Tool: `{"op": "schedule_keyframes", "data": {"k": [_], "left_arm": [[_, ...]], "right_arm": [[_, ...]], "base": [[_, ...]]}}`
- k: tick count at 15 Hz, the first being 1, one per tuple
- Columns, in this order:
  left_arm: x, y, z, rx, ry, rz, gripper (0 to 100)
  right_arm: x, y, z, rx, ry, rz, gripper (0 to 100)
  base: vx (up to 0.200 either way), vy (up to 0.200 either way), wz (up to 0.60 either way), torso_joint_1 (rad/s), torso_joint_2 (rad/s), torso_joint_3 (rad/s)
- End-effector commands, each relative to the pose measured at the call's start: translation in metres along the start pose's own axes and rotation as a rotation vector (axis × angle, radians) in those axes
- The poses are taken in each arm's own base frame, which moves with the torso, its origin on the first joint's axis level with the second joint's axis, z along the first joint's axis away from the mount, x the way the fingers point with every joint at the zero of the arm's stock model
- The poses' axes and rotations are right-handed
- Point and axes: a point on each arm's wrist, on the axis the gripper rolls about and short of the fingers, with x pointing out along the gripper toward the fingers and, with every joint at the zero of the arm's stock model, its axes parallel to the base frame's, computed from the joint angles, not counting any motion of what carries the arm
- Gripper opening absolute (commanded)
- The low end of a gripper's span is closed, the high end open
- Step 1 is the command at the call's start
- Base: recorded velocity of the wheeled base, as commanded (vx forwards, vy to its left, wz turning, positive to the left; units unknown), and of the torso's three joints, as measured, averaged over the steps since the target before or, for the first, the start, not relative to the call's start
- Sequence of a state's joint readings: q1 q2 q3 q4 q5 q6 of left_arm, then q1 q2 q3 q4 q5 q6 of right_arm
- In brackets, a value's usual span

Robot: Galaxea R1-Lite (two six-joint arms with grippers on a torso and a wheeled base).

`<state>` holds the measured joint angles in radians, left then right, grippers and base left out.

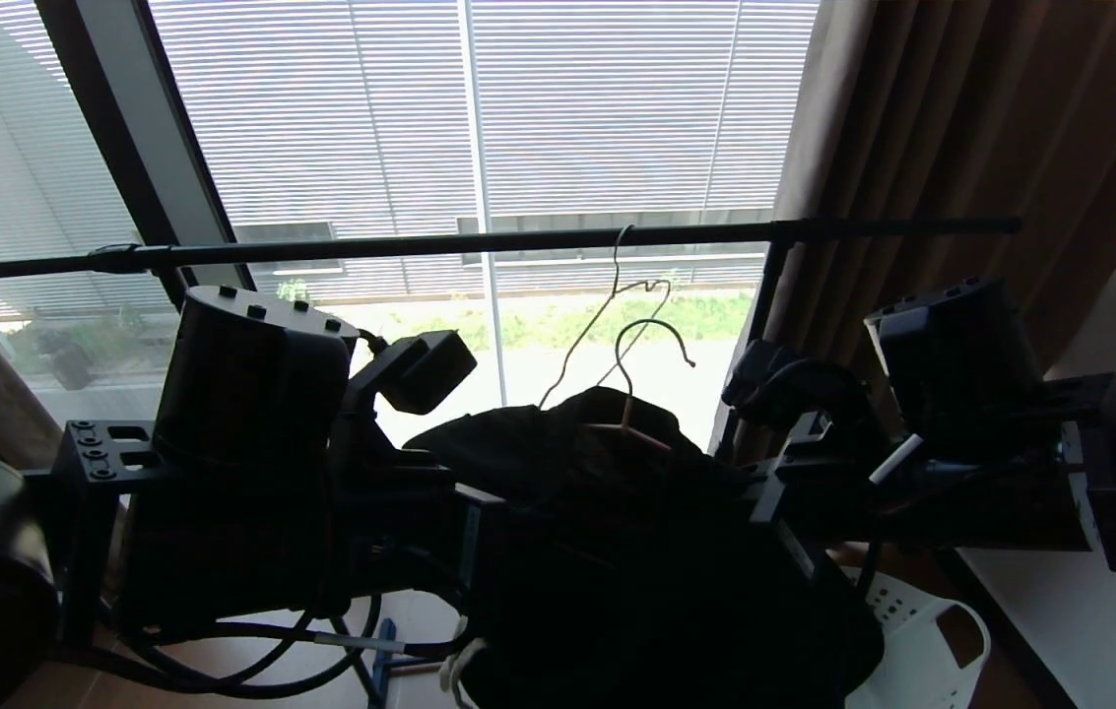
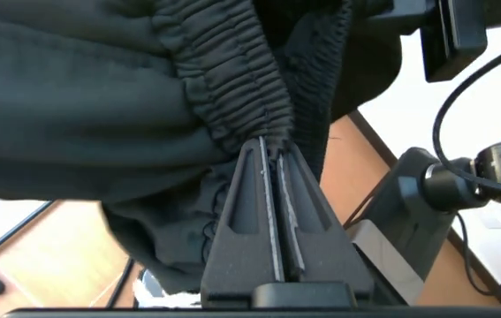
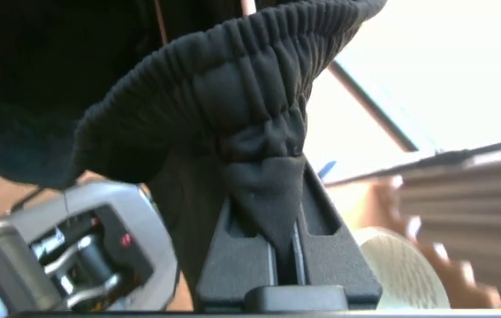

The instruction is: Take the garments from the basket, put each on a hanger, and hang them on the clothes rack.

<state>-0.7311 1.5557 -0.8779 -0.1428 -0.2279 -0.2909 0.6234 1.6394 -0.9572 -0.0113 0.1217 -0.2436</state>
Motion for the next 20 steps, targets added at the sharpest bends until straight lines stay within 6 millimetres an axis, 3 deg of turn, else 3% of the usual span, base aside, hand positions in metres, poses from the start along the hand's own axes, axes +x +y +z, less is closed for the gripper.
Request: {"op": "schedule_keyframes", "data": {"k": [1, 8, 15, 20], "left_arm": [[0.002, -0.008, -0.004, 0.017, 0.013, -0.007, 0], [0.004, -0.006, -0.015, 0.020, 0.033, 0.049, 0], [-0.013, -0.004, -0.030, 0.022, 0.038, 0.070, 0], [-0.025, -0.007, -0.048, 0.093, 0.065, 0.050, 0]], "right_arm": [[0.002, 0.004, -0.012, -0.003, -0.021, 0.027, 0], [-0.003, 0.008, -0.026, -0.009, -0.092, 0.077, 0], [0.001, 0.014, -0.044, -0.014, -0.100, 0.150, 0], [0.001, 0.015, -0.041, -0.031, -0.177, 0.206, 0]], "base": [[0.000, 0.000, 0.00, 0.000, 0.00, 0.000], [0.000, 0.000, 0.00, 0.000, 0.00, 0.000], [0.000, 0.000, 0.00, 0.000, 0.00, 0.000], [0.000, 0.000, 0.00, 0.000, 0.00, 0.000]]}}
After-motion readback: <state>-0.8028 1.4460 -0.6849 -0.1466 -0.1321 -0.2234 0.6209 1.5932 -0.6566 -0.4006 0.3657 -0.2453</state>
